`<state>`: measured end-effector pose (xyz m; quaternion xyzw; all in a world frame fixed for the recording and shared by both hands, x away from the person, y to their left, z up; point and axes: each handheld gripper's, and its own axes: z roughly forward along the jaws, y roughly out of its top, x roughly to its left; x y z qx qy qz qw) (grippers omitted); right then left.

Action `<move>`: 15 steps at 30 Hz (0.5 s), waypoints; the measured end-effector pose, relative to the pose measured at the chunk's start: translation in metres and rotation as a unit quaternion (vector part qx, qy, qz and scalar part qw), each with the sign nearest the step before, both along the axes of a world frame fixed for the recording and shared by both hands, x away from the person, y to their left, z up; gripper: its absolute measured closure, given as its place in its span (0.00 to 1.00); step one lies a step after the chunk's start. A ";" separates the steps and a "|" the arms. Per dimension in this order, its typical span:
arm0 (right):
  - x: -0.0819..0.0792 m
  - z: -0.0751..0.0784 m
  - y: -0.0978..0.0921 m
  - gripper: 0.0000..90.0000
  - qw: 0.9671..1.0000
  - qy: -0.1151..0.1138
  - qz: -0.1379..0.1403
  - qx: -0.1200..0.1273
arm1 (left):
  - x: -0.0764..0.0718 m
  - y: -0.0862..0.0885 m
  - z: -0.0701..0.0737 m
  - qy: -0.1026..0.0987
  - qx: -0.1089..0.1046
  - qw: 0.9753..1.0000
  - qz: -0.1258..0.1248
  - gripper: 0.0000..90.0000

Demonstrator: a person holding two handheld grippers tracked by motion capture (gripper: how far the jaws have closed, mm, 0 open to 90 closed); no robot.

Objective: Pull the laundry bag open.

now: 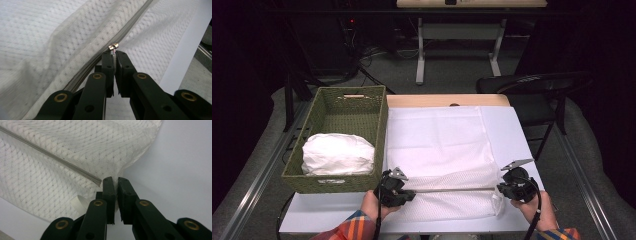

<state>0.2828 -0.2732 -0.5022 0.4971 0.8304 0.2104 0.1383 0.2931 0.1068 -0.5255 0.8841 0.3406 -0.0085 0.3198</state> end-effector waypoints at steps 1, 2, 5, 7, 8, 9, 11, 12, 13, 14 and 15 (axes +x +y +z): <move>0.000 0.000 0.000 0.94 1.000 -0.001 0.000 0.000 | 0.000 0.002 0.000 -0.002 0.000 1.000 0.004 0.95; 0.000 -0.001 0.000 0.95 1.000 0.000 0.001 0.000 | -0.001 0.005 0.000 -0.008 0.003 1.000 0.006 0.95; 0.000 -0.001 0.000 0.94 1.000 0.000 0.000 -0.001 | -0.002 0.007 0.000 -0.010 0.006 1.000 0.008 0.95; 0.001 -0.001 0.001 0.95 1.000 0.000 -0.001 -0.003 | -0.003 0.010 -0.001 -0.010 0.007 1.000 0.013 0.95; 0.001 0.000 0.001 0.95 1.000 0.002 -0.001 -0.003 | -0.003 0.011 -0.001 -0.011 0.008 1.000 0.014 0.95; 0.001 0.000 0.001 0.95 1.000 0.002 -0.001 -0.003 | -0.003 0.013 -0.001 -0.010 0.008 1.000 0.016 0.95; 0.001 -0.001 0.001 0.95 1.000 0.001 0.000 -0.005 | -0.003 0.016 -0.001 -0.010 0.009 1.000 0.018 0.95; 0.001 -0.001 0.001 0.95 1.000 0.002 -0.001 -0.004 | -0.004 0.017 -0.001 -0.009 0.007 1.000 0.021 0.95; 0.001 -0.001 0.001 0.95 1.000 0.002 0.000 -0.005 | -0.005 0.018 -0.001 -0.010 0.012 1.000 0.017 0.95; 0.002 -0.001 0.001 0.95 1.000 0.000 0.002 -0.004 | -0.007 0.020 -0.001 -0.013 0.017 1.000 0.014 0.95; 0.002 -0.001 0.002 0.95 1.000 0.001 0.000 -0.006 | -0.007 0.020 -0.001 -0.013 0.017 1.000 0.014 0.95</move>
